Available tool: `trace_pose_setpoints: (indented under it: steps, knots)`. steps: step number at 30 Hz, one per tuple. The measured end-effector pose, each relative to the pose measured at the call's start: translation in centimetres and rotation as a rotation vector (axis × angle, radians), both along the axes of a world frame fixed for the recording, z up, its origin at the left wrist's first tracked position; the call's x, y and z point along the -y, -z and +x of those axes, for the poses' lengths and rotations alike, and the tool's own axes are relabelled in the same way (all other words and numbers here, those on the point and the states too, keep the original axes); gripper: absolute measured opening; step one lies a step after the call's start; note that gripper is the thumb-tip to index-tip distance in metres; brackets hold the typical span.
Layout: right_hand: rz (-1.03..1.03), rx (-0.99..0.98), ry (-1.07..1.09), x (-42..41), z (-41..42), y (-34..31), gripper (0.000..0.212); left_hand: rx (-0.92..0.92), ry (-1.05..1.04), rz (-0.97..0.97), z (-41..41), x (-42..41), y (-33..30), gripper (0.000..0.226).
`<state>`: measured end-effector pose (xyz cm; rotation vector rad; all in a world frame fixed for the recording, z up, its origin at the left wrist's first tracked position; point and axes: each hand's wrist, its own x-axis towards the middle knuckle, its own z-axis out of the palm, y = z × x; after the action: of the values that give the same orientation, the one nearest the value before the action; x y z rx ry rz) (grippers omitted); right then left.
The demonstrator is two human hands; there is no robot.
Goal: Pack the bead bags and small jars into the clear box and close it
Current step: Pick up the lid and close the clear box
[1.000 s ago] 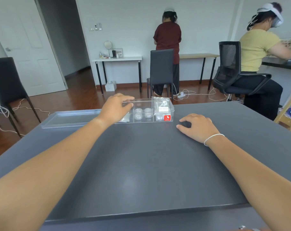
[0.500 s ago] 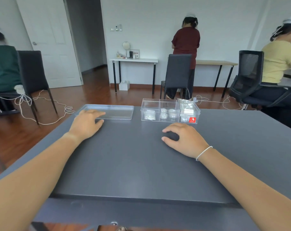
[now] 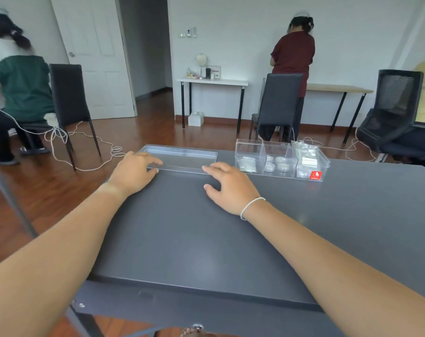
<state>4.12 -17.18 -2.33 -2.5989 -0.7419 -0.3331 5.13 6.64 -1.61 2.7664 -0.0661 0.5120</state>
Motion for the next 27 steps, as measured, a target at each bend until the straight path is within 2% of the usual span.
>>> trace_pose_setpoints:
  steps: [5,9,12,17,21,27]
  knots:
    - [-0.086,-0.014,0.113,-2.4,1.9,-0.2,0.042,0.06,-0.016,-0.129,-0.3,-0.5,0.0,0.012]
    - [-0.04,-0.006,0.124,-2.7,2.2,-0.2,0.028,0.029,0.007,-0.108,-0.3,-0.6,-0.2,0.009]
    - [0.0,0.021,0.121,-2.6,2.0,-0.4,0.022,0.087,0.023,-0.125,-0.4,-0.4,-0.5,0.009]
    - [0.254,0.019,0.084,-2.3,0.8,-1.4,0.019,0.269,0.081,-0.24,-1.1,-0.2,-1.2,0.012]
    - [0.393,0.092,0.062,-1.9,-0.3,-2.5,0.017,0.412,0.129,-0.261,-1.8,0.6,-2.1,0.014]
    - [0.59,0.206,0.066,0.8,-1.3,-4.4,0.016,0.639,0.065,-0.266,-2.8,1.2,-3.3,0.022]
